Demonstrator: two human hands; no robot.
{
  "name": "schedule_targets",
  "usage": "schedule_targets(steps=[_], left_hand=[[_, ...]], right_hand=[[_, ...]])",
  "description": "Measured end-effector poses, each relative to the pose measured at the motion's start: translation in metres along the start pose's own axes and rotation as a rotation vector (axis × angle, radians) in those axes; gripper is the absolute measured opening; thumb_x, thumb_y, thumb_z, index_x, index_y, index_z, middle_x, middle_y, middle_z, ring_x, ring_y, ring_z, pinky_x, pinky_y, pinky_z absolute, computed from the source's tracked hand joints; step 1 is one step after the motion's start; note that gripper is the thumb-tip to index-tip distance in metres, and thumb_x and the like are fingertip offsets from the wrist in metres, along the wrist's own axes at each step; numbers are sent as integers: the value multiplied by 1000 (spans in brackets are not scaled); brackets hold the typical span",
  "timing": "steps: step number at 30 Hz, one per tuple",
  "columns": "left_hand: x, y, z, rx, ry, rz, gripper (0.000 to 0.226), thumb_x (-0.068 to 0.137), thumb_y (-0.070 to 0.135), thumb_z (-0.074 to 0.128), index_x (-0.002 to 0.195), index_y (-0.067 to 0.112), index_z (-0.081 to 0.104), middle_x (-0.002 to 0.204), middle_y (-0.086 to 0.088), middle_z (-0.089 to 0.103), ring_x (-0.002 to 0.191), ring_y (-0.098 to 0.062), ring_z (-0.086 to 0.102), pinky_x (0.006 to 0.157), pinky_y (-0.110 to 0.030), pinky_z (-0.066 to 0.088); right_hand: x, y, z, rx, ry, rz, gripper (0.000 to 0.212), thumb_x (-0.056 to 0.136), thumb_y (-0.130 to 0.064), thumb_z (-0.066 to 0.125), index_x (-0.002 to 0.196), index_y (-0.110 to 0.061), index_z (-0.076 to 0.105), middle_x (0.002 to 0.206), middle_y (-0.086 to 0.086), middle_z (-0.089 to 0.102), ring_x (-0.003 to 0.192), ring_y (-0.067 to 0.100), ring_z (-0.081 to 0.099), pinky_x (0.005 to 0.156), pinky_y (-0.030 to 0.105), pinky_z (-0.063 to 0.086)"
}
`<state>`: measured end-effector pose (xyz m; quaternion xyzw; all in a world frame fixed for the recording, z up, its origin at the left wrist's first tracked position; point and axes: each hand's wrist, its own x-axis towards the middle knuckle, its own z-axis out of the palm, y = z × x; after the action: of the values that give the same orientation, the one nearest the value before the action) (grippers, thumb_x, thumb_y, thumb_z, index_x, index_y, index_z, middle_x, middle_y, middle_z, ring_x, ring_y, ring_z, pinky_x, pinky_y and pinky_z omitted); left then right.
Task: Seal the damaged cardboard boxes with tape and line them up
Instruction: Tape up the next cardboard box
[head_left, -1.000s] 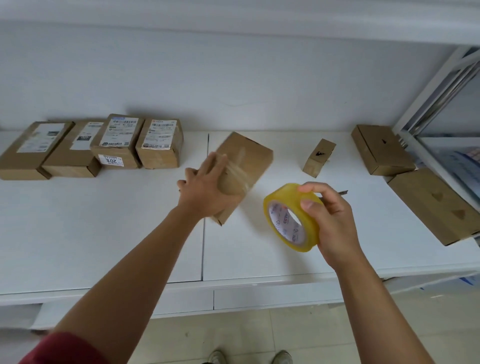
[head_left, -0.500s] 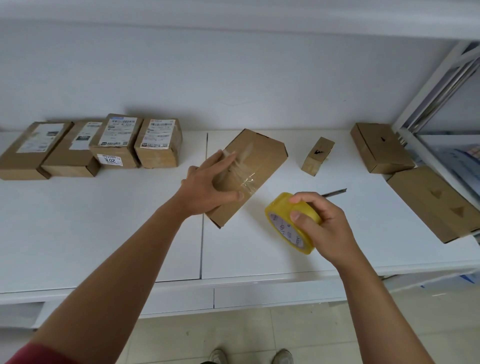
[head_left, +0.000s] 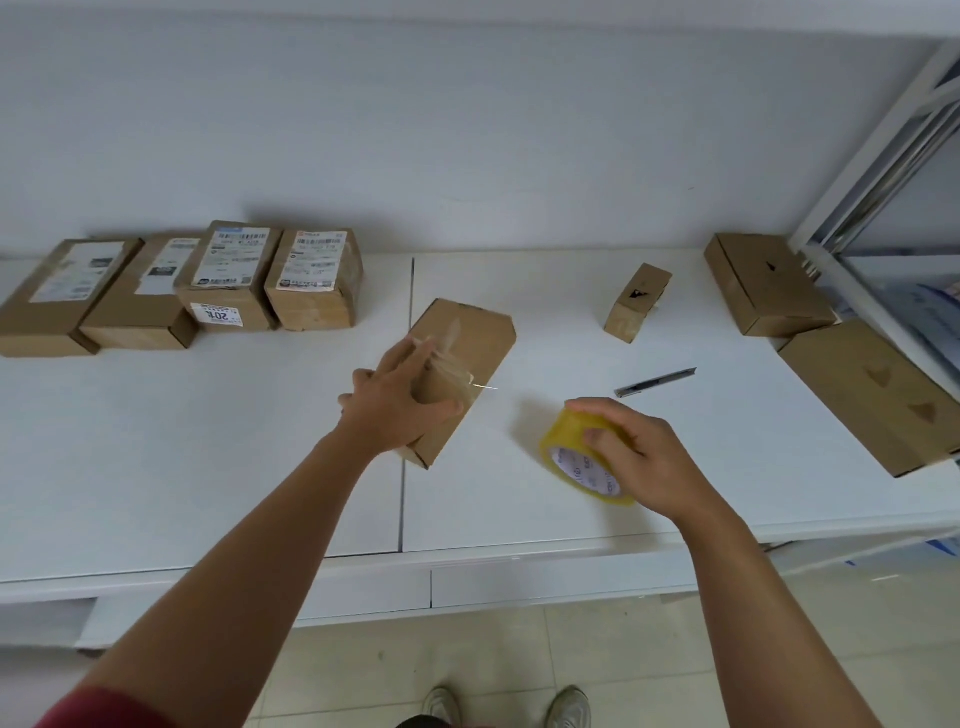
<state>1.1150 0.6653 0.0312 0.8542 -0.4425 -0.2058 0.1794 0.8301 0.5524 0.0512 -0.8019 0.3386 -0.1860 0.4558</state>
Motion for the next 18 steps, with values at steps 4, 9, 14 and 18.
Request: schedule_targets(steps=[4,9,14,18], left_hand=[[0,2,23,289,20,-36,84,75,78,44,145,57,3,162,12,2,130,-43,28,100,-61,30],[-5,24,37,525,143,-15,88,85,63,40,157,30,1,164,-10,-2,146,-49,-10,112,-69,-2],[-8,44,55,654,191,541,88,83,7,48,158,21,3,166,-2,1,151,-35,-10,116,-50,-19],[-3,57,54,505,-36,656,64,91,15,44,153,24,32,150,6,45,149,-21,22,118,-38,1]], right_hand=[[10,1,-2,-380,-88,-3,35,91,-43,35,117,-40,57,100,-7,61,94,15,57,85,38,49],[20,-2,4,-647,-120,34,41,83,-69,44,114,-43,40,106,-12,47,90,19,55,72,34,44],[24,0,-1,-640,-154,-30,36,90,-48,58,121,-34,46,116,-15,52,101,17,54,77,35,47],[25,3,-4,-629,-191,-42,46,92,-50,57,135,-35,51,133,-17,52,114,13,54,90,34,47]])
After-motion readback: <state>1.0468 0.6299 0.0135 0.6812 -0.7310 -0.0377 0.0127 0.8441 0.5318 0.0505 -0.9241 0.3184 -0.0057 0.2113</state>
